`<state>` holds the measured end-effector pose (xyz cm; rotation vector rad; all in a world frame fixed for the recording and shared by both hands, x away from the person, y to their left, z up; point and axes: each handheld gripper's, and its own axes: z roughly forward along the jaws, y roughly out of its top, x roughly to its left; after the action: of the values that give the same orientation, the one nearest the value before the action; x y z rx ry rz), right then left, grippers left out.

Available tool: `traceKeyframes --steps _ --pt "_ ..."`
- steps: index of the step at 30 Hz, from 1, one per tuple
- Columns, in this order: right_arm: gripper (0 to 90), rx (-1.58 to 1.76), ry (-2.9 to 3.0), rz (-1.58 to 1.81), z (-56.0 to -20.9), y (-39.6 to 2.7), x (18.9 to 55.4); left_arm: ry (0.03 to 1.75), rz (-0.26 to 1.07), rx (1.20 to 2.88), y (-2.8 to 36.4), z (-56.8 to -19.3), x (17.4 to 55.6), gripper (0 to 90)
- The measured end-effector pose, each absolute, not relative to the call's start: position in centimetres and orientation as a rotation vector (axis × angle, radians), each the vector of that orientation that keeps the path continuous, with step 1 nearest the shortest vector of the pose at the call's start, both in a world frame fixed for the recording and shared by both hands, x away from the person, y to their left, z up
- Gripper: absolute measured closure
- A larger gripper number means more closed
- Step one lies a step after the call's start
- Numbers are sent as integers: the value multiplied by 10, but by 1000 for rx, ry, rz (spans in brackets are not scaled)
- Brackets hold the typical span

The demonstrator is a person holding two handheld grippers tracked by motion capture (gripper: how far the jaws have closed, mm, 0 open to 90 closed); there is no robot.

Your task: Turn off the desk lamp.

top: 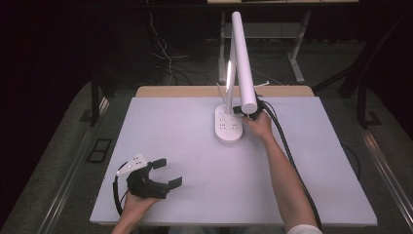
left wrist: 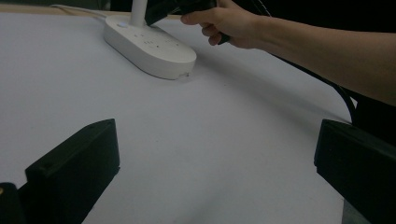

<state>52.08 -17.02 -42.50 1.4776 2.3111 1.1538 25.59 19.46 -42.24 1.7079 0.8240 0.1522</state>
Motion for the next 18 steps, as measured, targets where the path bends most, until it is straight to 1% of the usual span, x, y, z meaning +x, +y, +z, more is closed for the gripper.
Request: traceKeyframes --steps 18 --pt "900 1439 2310 1112 -423 -166 518 824 149 1712 194 -423 257 0"
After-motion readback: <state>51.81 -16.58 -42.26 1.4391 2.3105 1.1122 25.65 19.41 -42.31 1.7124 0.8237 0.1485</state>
